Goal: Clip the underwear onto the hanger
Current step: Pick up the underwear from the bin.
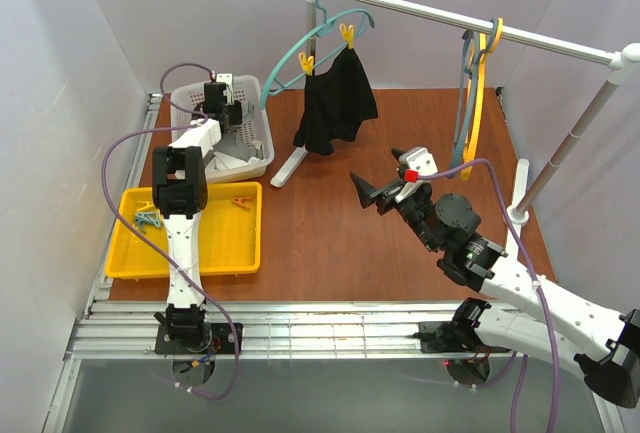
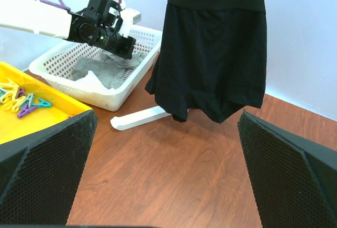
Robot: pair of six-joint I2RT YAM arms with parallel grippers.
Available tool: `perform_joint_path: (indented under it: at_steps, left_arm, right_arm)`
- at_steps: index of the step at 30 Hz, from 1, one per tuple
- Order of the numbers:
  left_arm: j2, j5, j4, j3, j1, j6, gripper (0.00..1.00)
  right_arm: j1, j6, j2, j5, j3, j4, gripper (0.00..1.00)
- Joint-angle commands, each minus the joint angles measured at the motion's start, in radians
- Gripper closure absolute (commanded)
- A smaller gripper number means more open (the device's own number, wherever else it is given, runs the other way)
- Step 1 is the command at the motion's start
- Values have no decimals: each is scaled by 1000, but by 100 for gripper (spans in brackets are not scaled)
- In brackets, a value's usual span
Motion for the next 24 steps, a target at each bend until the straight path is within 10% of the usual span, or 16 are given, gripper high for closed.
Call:
perform_joint_path:
  at_steps: [1, 24]
  left_arm:
    - [-14, 6, -41, 27, -2, 13, 97]
    - [-643, 60, 260, -411, -41, -53, 100]
  right_arm:
    - [-4, 12, -25, 7, -7, 43, 1]
    - [-18, -11, 3, 65, -11, 49, 1]
